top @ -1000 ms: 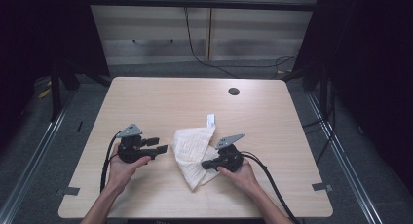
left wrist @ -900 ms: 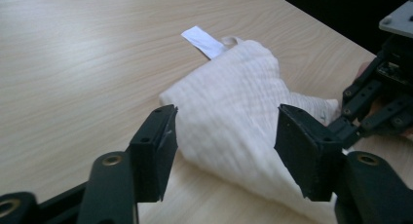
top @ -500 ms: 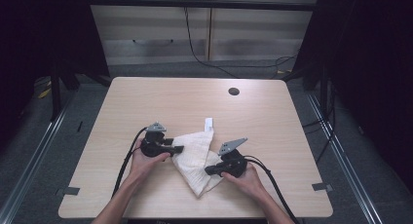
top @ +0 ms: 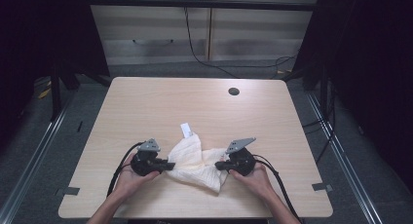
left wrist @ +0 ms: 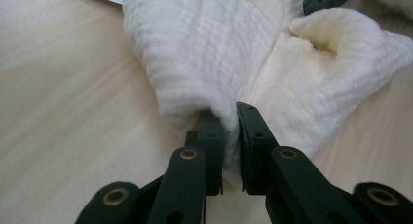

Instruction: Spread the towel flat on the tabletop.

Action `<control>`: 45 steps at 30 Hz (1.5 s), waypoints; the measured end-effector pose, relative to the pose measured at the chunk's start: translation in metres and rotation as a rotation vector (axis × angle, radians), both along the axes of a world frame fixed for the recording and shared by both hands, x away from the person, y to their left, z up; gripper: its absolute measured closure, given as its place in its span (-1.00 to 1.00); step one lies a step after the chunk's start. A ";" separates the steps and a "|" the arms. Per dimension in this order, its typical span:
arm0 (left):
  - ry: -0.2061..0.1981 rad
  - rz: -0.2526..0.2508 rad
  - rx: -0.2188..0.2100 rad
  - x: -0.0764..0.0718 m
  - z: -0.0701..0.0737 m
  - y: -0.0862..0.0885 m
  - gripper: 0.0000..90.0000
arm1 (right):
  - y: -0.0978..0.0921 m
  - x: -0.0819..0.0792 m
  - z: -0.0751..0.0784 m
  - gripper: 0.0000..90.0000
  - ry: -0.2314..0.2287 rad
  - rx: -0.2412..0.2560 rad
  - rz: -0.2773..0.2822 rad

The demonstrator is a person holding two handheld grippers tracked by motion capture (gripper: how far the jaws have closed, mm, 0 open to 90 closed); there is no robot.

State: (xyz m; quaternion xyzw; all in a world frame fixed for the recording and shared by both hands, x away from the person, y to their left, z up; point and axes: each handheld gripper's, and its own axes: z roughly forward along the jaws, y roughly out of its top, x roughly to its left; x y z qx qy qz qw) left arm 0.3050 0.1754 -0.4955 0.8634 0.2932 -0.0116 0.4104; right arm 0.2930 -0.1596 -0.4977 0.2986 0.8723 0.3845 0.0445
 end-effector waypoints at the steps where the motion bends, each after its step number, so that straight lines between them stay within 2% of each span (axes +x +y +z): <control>1: 0.007 -0.006 -0.004 -0.003 -0.001 0.001 0.80 | -0.001 0.000 0.000 1.00 0.002 -0.002 -0.002; 2: 0.009 -0.015 0.007 -0.008 -0.002 0.002 0.78 | -0.001 0.001 0.000 1.00 -0.004 -0.004 -0.010; 4: 0.028 -0.018 0.000 -0.014 -0.004 0.004 0.72 | -0.002 0.001 -0.002 1.00 -0.004 0.012 -0.021; 6: -0.016 -0.031 0.000 -0.021 -0.001 0.007 0.61 | -0.002 0.000 -0.003 1.00 -0.006 0.020 -0.022; 8: -0.014 -0.023 -0.018 -0.021 0.002 0.011 0.49 | -0.001 0.000 -0.002 1.00 -0.009 0.016 -0.021; 10: -0.018 -0.012 -0.048 -0.017 0.006 0.016 0.42 | -0.002 0.001 -0.003 1.00 -0.006 0.024 -0.023; 12: -0.038 0.017 -0.069 -0.012 0.012 0.020 0.32 | -0.002 0.002 -0.003 1.00 -0.012 0.020 -0.023; 14: -0.053 0.056 -0.108 -0.005 0.019 0.025 0.23 | -0.002 0.002 -0.002 1.00 -0.014 0.017 -0.022; 17: -0.073 0.101 -0.142 0.009 0.027 0.029 0.19 | -0.004 0.003 -0.001 1.00 -0.012 0.027 -0.030; 20: -0.072 0.136 -0.175 0.023 0.028 0.028 0.18 | -0.005 0.003 -0.001 1.00 -0.015 0.034 -0.031; 23: -0.071 0.146 -0.150 0.035 0.022 0.021 0.19 | -0.005 0.003 0.000 1.00 -0.018 0.039 -0.027; 25: -0.056 0.149 -0.150 0.040 0.017 0.017 0.19 | -0.005 0.003 0.000 1.00 -0.021 0.041 -0.028; 26: -0.054 0.149 -0.128 0.043 0.013 0.015 0.18 | -0.005 0.002 0.000 1.00 -0.021 0.041 -0.028; 30: -0.007 0.131 -0.110 0.052 0.002 0.009 0.16 | -0.006 0.002 0.002 1.00 -0.020 0.053 -0.031; 31: -0.001 0.117 -0.099 0.051 -0.001 0.007 0.21 | -0.006 0.002 0.002 1.00 -0.023 0.056 -0.030; 33: -0.009 0.076 -0.058 0.046 -0.004 0.003 0.54 | -0.007 0.002 0.003 1.00 -0.026 0.057 -0.035; 35: -0.006 0.051 -0.041 0.042 -0.004 0.002 0.77 | -0.009 0.002 0.004 1.00 -0.030 0.059 -0.038; 36: -0.014 0.046 -0.018 0.040 -0.003 0.002 0.90 | -0.010 0.002 0.004 1.00 -0.032 0.063 -0.044; 37: -0.021 0.054 0.008 0.037 -0.002 0.002 0.96 | -0.011 0.002 0.005 1.00 -0.029 0.065 -0.049; 45: -0.015 0.028 0.011 0.012 0.005 0.015 0.98 | -0.022 0.003 0.014 1.00 -0.052 0.105 -0.087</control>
